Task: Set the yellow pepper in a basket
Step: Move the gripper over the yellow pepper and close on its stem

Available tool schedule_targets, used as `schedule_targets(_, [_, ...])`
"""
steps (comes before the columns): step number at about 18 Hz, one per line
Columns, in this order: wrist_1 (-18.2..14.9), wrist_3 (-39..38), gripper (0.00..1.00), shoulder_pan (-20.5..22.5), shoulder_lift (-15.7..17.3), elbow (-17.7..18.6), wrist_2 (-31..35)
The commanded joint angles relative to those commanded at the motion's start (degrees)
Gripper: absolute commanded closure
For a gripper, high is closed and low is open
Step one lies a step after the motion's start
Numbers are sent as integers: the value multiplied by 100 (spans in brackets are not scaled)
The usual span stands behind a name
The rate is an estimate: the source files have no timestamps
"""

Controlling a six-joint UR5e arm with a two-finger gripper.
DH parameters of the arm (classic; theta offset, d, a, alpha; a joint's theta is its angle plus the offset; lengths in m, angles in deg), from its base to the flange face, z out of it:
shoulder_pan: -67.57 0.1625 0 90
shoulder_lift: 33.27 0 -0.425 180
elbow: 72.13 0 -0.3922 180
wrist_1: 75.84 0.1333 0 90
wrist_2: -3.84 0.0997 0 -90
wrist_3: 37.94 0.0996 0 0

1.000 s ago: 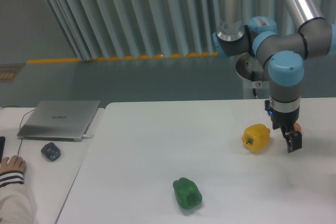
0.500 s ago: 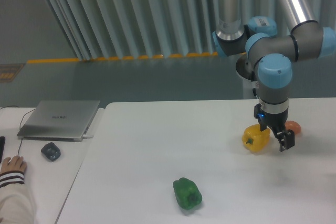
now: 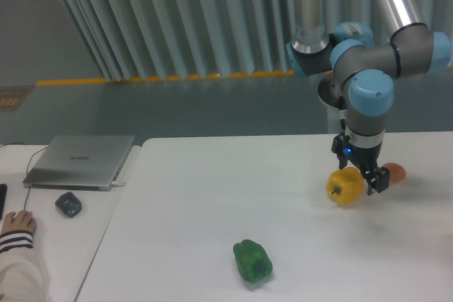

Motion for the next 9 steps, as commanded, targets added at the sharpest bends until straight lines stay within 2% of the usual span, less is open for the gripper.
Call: schedule_targets(9, [53,-316,0,-273,-211,53,299])
